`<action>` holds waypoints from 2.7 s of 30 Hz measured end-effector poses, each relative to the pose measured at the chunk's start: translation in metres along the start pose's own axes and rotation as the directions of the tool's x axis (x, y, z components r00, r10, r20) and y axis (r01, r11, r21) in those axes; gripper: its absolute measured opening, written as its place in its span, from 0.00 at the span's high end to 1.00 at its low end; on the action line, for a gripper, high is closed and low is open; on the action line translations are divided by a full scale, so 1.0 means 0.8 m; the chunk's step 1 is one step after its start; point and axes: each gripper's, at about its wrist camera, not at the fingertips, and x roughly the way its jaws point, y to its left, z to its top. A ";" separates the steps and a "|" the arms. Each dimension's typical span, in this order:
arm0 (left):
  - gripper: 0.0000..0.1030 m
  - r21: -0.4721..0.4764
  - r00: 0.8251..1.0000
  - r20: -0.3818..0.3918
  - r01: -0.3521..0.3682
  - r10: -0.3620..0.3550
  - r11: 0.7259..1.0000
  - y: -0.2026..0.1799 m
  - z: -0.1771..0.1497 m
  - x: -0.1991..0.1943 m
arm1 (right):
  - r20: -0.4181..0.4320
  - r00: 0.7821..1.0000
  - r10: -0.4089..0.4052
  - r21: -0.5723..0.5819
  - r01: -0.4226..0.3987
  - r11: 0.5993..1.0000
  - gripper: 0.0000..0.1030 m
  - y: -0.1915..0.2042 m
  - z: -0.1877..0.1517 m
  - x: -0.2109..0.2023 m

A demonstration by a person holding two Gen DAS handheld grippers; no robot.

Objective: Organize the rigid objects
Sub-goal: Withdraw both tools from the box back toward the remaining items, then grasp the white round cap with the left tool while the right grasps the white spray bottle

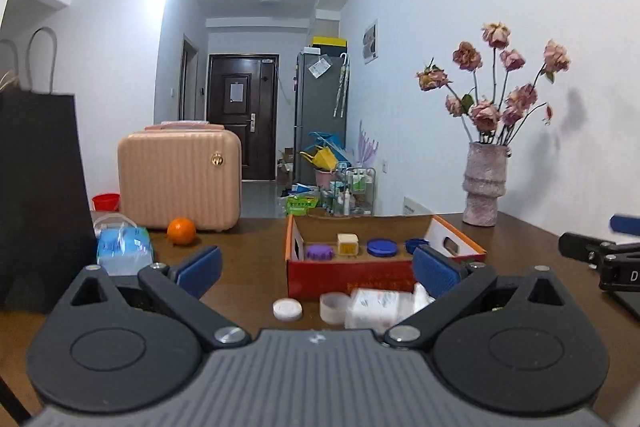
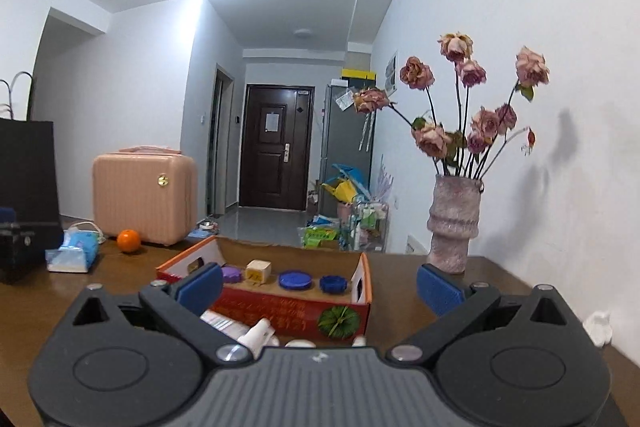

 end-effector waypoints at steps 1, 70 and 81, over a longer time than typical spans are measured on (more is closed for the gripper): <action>0.00 -0.014 1.000 -0.003 -0.001 0.001 1.000 0.002 -0.007 -0.012 | -0.013 1.000 0.016 0.019 -0.016 1.000 0.00 0.000 -0.006 -0.010; 0.62 0.070 0.914 -0.401 0.095 -0.059 0.993 0.036 -0.081 0.231 | -0.452 0.868 0.206 0.076 -0.192 0.978 0.74 0.038 -0.110 0.167; 0.61 0.051 0.836 -0.493 0.304 -0.241 0.951 -0.050 -0.124 0.115 | -0.477 0.857 0.195 -0.050 -0.248 0.967 0.74 0.046 -0.128 0.045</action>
